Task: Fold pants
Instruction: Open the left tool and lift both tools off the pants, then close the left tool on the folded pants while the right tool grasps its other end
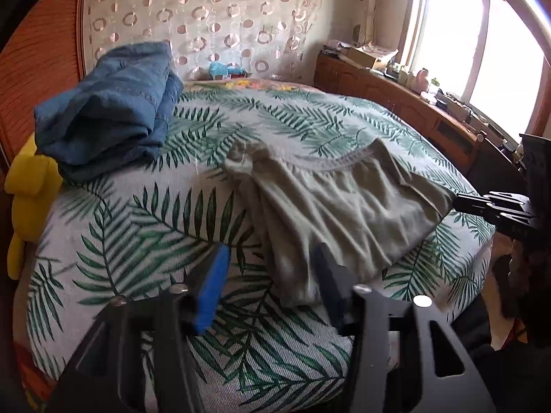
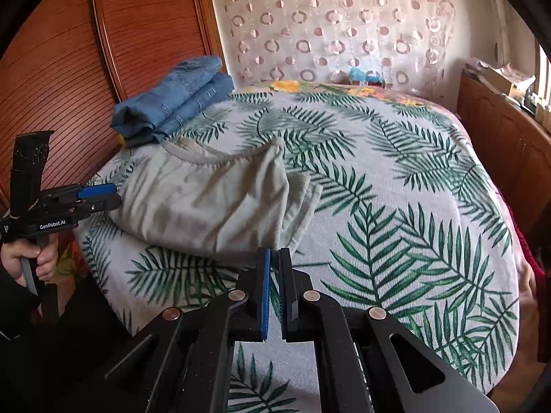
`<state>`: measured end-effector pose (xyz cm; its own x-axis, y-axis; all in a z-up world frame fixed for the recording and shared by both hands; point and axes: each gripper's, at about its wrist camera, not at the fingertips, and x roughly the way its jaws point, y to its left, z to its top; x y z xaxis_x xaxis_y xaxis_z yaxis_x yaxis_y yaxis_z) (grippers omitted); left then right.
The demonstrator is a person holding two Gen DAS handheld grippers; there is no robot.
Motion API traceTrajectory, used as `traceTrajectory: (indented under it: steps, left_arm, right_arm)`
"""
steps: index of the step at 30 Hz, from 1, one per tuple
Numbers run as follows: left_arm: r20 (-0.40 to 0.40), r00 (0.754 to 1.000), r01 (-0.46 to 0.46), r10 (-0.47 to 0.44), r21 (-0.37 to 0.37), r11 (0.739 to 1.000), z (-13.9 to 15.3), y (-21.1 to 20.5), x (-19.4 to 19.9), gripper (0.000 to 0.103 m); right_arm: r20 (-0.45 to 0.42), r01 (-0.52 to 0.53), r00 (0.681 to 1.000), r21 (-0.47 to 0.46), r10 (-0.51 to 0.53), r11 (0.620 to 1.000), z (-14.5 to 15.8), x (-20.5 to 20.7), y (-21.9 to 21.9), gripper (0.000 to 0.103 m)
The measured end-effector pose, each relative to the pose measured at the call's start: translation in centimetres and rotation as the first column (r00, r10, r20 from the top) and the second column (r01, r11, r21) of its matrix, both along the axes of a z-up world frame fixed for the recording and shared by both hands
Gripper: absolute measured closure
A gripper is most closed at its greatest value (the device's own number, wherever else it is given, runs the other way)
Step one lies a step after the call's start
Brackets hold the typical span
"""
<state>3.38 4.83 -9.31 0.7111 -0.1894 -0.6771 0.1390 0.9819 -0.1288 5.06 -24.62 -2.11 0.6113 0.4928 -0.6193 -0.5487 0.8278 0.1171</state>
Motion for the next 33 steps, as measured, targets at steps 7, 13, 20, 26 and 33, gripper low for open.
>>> traceTrajectory:
  steps: [7,13,20,26,33]
  left_arm:
    - [0.027,1.000,-0.016,0.016,-0.003,1.000,1.0,0.2,0.9,0.022]
    - [0.014,1.000,-0.011,0.010,0.023,1.000,0.9,-0.2,2.7,0.021]
    - [-0.020,1.000,0.011,-0.010,0.034,0.999,0.3,-0.8,5.2,0.019]
    - [-0.046,0.999,0.010,-0.008,0.050,0.999,-0.1,-0.7,6.5,0.019]
    - [-0.062,0.998,0.035,-0.033,0.046,0.998,0.0,-0.8,7.4,0.019]
  right_arm:
    - [0.033,0.007,0.999,0.016,-0.008,1.000,0.8,0.0,-0.2,0.098]
    - [0.031,0.015,0.999,0.010,-0.015,1.000,0.7,1.0,0.6,0.079]
    - [0.004,0.039,0.999,0.017,-0.039,0.999,-0.3,3.3,1.6,0.044]
    - [-0.041,0.052,0.998,0.014,-0.052,0.999,-1.2,5.6,2.5,0.043]
    - [-0.057,0.058,0.997,-0.011,-0.059,0.998,-1.7,7.0,3.7,0.044]
